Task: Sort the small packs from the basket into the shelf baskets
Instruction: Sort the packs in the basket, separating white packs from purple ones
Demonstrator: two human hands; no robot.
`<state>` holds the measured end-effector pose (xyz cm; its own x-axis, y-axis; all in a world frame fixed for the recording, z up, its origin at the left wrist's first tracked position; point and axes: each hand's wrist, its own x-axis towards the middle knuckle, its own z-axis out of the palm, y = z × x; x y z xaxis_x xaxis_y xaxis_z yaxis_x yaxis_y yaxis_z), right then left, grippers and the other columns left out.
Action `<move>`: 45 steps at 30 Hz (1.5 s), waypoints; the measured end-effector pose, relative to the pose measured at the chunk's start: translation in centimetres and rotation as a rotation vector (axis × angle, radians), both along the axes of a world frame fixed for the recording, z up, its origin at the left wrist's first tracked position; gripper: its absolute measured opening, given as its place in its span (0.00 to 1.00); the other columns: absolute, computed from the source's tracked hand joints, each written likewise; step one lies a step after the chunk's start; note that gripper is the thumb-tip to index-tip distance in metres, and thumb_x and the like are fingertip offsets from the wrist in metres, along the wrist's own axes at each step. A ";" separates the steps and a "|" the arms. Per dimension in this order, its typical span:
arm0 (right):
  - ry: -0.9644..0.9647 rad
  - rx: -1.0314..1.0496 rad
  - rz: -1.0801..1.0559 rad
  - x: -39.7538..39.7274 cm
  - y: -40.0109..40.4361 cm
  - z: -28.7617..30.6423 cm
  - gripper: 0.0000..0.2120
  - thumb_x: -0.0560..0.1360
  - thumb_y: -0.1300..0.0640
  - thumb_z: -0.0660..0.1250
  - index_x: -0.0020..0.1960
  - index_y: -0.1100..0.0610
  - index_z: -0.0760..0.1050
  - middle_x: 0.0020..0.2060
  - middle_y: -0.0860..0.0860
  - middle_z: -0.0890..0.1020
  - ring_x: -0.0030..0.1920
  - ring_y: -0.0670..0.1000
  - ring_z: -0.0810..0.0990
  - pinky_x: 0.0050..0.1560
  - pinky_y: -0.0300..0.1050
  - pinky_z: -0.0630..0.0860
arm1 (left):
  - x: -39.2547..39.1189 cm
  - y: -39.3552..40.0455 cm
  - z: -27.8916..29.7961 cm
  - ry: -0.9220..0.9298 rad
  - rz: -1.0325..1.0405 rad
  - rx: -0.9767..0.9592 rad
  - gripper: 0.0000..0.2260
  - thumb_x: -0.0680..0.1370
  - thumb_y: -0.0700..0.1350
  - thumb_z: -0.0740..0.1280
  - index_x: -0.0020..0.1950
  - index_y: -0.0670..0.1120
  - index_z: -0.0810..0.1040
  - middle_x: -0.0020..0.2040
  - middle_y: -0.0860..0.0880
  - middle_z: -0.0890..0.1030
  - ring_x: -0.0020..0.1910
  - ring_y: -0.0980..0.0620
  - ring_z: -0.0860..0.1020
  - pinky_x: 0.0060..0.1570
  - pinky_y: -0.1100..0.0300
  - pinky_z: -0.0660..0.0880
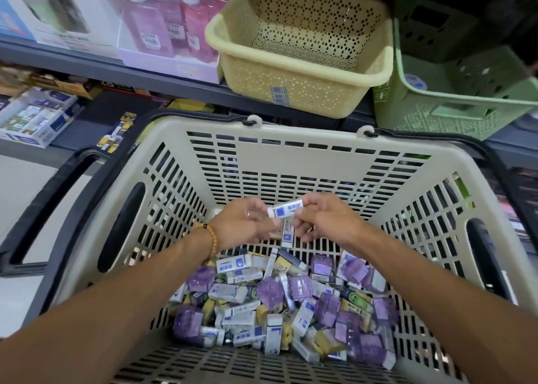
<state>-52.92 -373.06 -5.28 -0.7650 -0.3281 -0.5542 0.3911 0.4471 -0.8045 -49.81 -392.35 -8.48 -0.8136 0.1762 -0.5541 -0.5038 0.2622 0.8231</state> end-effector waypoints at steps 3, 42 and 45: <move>0.076 0.144 -0.017 -0.5 2.1 0.8 0.05 0.79 0.65 0.63 0.47 0.61 0.77 0.41 0.57 0.81 0.37 0.49 0.79 0.40 0.42 0.79 | 1.5 -0.3 -1.6 0.025 -0.478 -0.492 0.24 0.72 0.59 0.71 0.63 0.49 0.72 0.62 0.45 0.77 0.56 0.50 0.76 0.61 0.52 0.74; 0.241 0.635 0.318 -1.2 2.5 -4.0 0.05 0.76 0.61 0.66 0.52 0.60 0.76 0.43 0.55 0.81 0.43 0.54 0.80 0.44 0.48 0.79 | 2.4 -0.3 -0.7 -0.055 -0.329 -0.241 0.17 0.69 0.40 0.77 0.54 0.53 0.80 0.53 0.48 0.81 0.41 0.61 0.80 0.35 0.75 0.74; 0.080 0.477 0.221 -0.6 2.0 -4.3 0.05 0.75 0.70 0.63 0.46 0.65 0.78 0.41 0.61 0.82 0.45 0.59 0.83 0.51 0.56 0.81 | 2.0 -0.8 -0.2 -0.061 -0.231 -0.219 0.16 0.68 0.41 0.78 0.53 0.53 0.81 0.56 0.47 0.82 0.49 0.53 0.81 0.49 0.65 0.78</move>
<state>-53.54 -371.08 -9.62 -0.7523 -0.2122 -0.6237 0.1916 0.8353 -0.5153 -47.77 -393.12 -8.63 -0.7302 0.2238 -0.6455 -0.4568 0.5426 0.7049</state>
